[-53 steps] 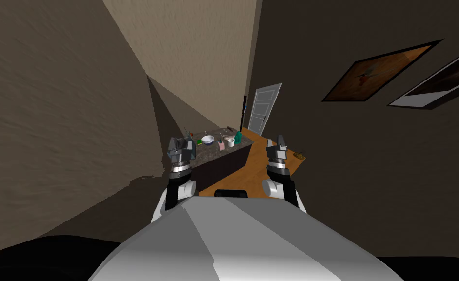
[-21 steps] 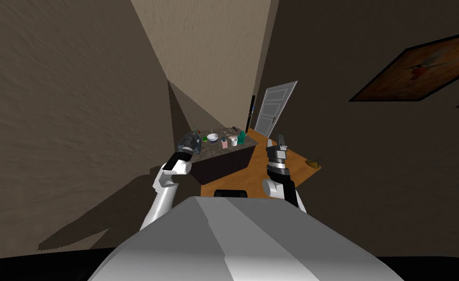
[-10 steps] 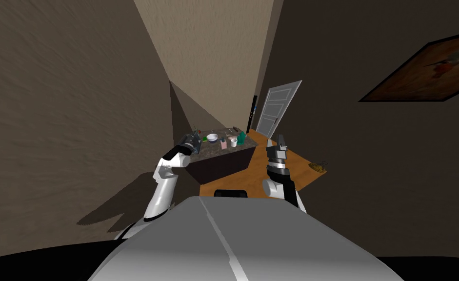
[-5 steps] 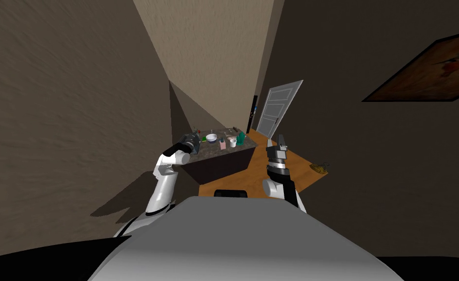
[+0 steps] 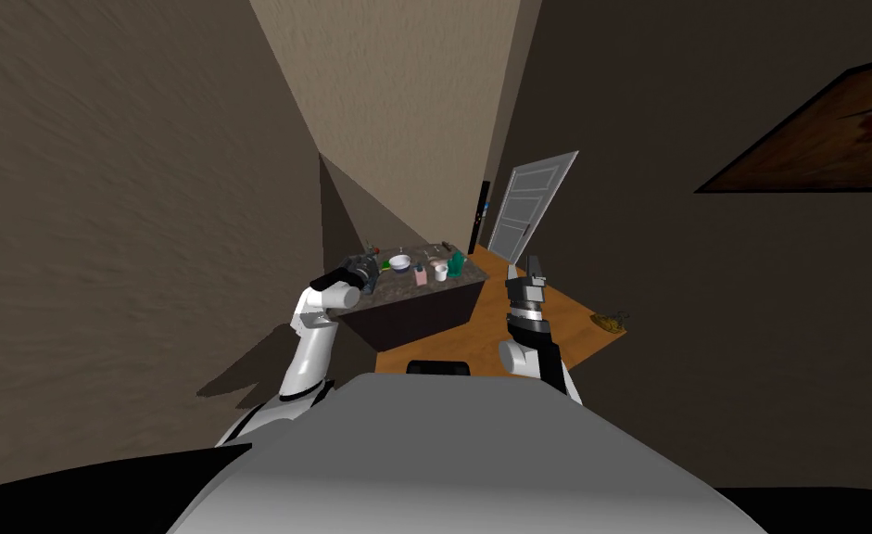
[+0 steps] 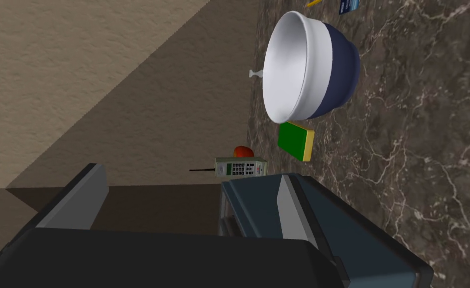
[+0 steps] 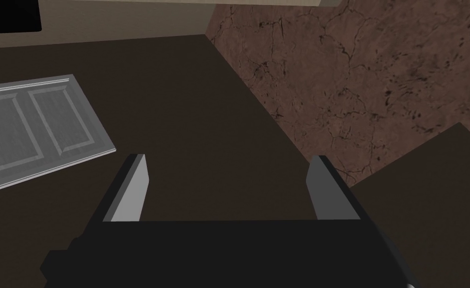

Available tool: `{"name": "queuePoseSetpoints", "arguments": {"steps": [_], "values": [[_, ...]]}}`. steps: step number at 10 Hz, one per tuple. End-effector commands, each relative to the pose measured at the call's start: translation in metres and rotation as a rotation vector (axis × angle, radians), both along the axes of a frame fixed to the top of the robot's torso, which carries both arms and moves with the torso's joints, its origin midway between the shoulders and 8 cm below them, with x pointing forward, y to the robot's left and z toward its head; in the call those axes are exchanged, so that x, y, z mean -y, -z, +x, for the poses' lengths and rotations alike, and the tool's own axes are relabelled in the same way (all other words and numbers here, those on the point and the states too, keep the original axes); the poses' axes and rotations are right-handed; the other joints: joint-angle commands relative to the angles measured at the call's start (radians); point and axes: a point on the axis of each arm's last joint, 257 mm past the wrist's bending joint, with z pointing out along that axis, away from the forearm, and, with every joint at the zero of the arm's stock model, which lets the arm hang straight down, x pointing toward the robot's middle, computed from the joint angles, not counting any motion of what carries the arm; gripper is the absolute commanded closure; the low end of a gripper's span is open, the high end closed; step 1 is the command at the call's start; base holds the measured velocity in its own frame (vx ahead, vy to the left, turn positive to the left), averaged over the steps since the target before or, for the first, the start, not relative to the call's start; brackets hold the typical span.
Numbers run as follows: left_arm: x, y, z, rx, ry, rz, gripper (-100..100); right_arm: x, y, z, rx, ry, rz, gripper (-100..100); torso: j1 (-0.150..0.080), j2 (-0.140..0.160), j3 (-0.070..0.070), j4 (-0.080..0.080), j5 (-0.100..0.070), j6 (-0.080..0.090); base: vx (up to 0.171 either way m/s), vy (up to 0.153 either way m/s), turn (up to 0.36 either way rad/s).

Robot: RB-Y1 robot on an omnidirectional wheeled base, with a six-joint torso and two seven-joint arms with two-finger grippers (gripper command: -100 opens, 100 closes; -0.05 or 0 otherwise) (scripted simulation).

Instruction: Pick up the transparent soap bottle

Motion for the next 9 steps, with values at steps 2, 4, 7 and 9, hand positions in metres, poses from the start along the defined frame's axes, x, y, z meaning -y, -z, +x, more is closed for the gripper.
{"name": "queuePoseSetpoints", "arguments": {"steps": [2,4,7,9], "values": [[-0.002,0.006,0.002,-0.056,0.003,0.003,-100,0.000,0.000,0.000,0.000,0.000,0.000,0,-0.001,0.000,0.000,0.000,0.000,0.000,0.032,-0.048,0.026],[-0.003,0.006,0.004,-0.088,0.008,0.007,-100,0.000,0.000,0.000,0.000,0.000,0.000,0,0.000,0.000,0.000,0.000,0.000,0.000,0.033,-0.049,0.012],[-0.004,0.013,0.003,-0.148,0.010,0.011,-100,0.000,0.000,0.000,0.000,0.000,0.000,0,0.000,0.000,0.000,0.000,0.000,0.000,0.036,-0.051,0.015],[-0.005,0.024,-0.001,-0.194,0.008,0.011,-100,0.000,0.000,0.000,0.000,0.000,0.000,0,-0.001,-0.001,-0.001,0.000,0.000,0.000,0.031,-0.047,0.009]]}}
